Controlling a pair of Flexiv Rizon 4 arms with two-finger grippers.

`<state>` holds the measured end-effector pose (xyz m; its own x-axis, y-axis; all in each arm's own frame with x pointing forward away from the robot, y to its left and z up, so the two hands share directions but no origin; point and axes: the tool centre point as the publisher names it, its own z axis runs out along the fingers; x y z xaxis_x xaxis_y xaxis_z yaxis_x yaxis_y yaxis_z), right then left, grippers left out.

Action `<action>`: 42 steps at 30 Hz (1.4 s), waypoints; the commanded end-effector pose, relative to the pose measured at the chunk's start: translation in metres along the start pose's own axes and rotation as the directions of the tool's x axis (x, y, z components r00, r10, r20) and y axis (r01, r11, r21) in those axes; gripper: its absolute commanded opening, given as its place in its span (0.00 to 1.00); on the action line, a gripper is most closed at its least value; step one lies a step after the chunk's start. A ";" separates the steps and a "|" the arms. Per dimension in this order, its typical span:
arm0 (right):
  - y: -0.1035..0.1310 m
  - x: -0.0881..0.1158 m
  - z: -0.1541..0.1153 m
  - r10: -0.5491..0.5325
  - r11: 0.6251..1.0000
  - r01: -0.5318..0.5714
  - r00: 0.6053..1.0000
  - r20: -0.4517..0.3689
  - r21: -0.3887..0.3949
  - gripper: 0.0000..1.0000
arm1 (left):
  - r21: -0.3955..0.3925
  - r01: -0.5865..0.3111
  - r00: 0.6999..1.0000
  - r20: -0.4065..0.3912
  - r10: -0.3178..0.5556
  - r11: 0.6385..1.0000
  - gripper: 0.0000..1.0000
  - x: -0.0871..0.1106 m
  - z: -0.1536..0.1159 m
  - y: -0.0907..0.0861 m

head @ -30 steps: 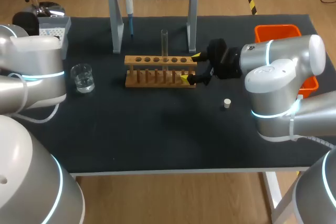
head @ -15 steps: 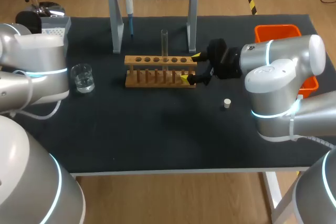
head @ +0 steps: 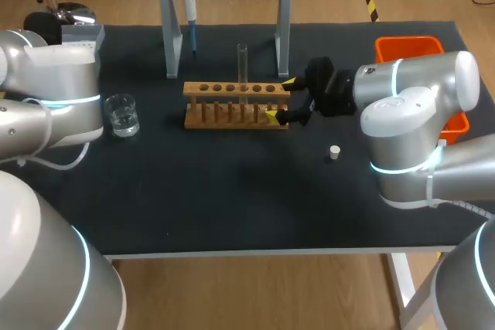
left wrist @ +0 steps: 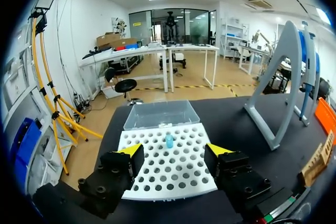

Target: Invert the test tube, pick up the pipette, mount the tip to pipette, aspirate from beaker and dispense into the tube, eject the tip, return the pipette, and cap with the stopper.

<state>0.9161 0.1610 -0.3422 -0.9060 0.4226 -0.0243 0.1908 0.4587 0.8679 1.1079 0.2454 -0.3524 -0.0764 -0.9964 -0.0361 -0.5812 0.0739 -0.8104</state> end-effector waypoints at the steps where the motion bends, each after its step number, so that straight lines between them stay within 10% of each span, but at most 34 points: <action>1: 0.000 0.000 -0.001 0.000 1.000 0.000 1.000 -0.001 0.001 1.00 | 0.003 -0.004 1.000 0.001 0.004 1.000 0.64 -0.001 0.008 -0.003; 5: 0.000 0.000 -0.001 0.000 1.000 0.000 1.000 -0.001 0.001 1.00 | 0.001 -0.012 1.000 -0.004 0.012 1.000 0.50 -0.001 0.012 -0.005; 42: 0.000 0.000 -0.001 0.000 1.000 0.000 1.000 -0.001 0.001 1.00 | -0.011 -0.009 1.000 -0.004 0.009 1.000 0.43 -0.008 0.036 -0.010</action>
<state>0.9161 0.1611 -0.3422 -0.9060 0.4226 -0.0243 0.1907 0.4587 0.8679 1.1393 0.2511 -0.3616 -0.0843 -0.9956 -0.0404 -0.5895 0.0825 -0.8036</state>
